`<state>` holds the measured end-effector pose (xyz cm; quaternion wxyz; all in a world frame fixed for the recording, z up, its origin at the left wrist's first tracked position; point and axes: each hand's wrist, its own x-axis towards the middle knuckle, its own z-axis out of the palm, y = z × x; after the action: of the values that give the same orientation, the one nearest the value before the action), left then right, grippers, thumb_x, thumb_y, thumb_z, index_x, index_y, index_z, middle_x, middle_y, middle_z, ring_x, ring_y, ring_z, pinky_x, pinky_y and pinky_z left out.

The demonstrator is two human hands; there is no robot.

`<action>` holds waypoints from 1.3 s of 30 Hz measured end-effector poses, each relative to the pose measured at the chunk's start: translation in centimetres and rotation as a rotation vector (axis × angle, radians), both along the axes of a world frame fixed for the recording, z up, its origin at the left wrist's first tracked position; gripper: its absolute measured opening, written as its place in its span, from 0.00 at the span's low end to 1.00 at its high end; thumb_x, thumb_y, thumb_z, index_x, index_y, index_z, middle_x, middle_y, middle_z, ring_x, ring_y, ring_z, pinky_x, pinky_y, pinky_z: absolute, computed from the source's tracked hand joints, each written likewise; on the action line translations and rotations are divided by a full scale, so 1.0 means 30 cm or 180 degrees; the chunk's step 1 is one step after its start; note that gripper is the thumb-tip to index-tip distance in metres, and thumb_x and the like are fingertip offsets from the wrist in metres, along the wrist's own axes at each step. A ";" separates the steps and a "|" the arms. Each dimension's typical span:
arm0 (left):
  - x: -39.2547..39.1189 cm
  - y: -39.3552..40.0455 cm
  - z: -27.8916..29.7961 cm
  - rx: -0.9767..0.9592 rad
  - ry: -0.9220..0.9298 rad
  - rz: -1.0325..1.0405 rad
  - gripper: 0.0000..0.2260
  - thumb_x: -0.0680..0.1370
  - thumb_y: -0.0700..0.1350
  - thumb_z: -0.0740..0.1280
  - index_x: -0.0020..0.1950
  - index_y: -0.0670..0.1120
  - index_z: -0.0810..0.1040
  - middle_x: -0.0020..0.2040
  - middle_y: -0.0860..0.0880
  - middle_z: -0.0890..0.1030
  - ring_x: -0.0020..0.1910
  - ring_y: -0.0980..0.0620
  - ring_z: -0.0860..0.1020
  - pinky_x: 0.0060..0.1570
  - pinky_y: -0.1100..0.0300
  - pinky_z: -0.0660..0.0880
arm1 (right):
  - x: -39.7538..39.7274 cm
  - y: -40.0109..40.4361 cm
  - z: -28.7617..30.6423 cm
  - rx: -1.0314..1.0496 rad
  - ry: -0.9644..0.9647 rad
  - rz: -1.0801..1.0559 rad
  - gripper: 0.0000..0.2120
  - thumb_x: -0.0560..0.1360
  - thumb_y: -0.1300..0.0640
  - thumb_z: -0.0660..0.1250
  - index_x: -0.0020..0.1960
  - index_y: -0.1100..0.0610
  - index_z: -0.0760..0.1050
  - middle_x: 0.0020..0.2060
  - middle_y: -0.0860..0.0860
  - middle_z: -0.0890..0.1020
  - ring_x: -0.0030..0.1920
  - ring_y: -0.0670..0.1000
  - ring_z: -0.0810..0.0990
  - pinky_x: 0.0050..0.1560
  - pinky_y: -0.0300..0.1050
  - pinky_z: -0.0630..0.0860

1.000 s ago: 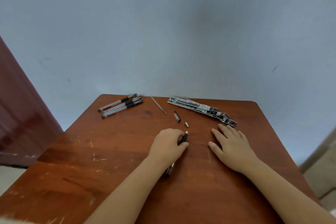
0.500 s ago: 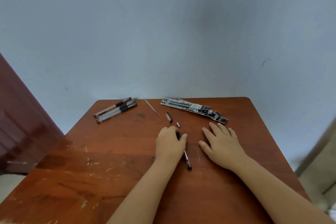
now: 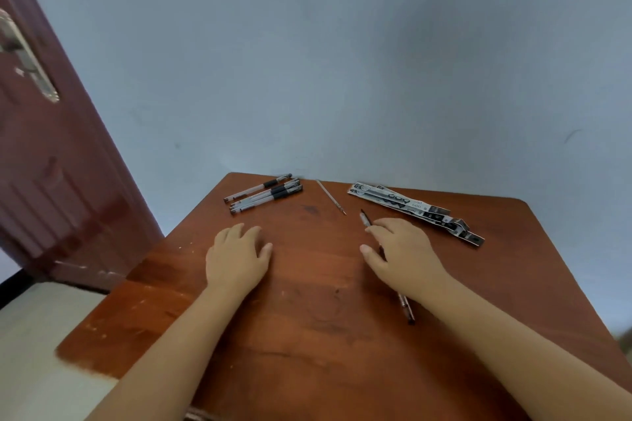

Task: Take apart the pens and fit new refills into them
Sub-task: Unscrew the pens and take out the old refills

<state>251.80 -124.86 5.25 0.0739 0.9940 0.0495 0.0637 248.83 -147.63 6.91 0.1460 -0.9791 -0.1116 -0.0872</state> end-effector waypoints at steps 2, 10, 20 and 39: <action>0.018 0.076 -0.012 0.0059 0.0374 0.0001 0.25 0.78 0.61 0.51 0.73 0.55 0.53 0.75 0.50 0.54 0.73 0.47 0.51 0.70 0.46 0.52 | 0.070 0.104 0.010 -0.0058 0.0008 0.0118 0.20 0.77 0.48 0.54 0.66 0.54 0.65 0.66 0.52 0.68 0.67 0.51 0.63 0.69 0.50 0.56; 0.045 0.140 -0.047 0.0079 0.0690 -0.0232 0.26 0.77 0.64 0.44 0.73 0.58 0.47 0.76 0.52 0.45 0.74 0.48 0.42 0.69 0.44 0.40 | 0.414 0.406 -0.035 -0.0232 0.0272 0.0023 0.20 0.78 0.53 0.52 0.69 0.57 0.59 0.68 0.54 0.64 0.68 0.54 0.60 0.68 0.57 0.58; 0.044 0.155 -0.058 -0.0045 0.0672 -0.0305 0.26 0.77 0.63 0.44 0.74 0.57 0.46 0.76 0.50 0.44 0.73 0.47 0.40 0.69 0.43 0.39 | 0.488 0.423 -0.049 -0.0642 -0.0027 -0.0309 0.11 0.76 0.58 0.57 0.55 0.58 0.74 0.56 0.57 0.71 0.58 0.57 0.67 0.57 0.50 0.65; -0.125 -0.130 0.049 -0.1641 -0.0678 -0.1547 0.12 0.78 0.47 0.61 0.61 0.49 0.72 0.37 0.59 0.71 0.36 0.61 0.70 0.38 0.72 0.66 | -0.087 0.074 0.066 0.1359 0.0584 0.0221 0.12 0.75 0.61 0.62 0.57 0.53 0.74 0.39 0.38 0.74 0.36 0.32 0.72 0.43 0.24 0.68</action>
<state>248.04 -128.76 6.72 0.3396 0.9133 -0.1815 0.1329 246.23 -145.42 8.89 0.3623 -0.9254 -0.1106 -0.0144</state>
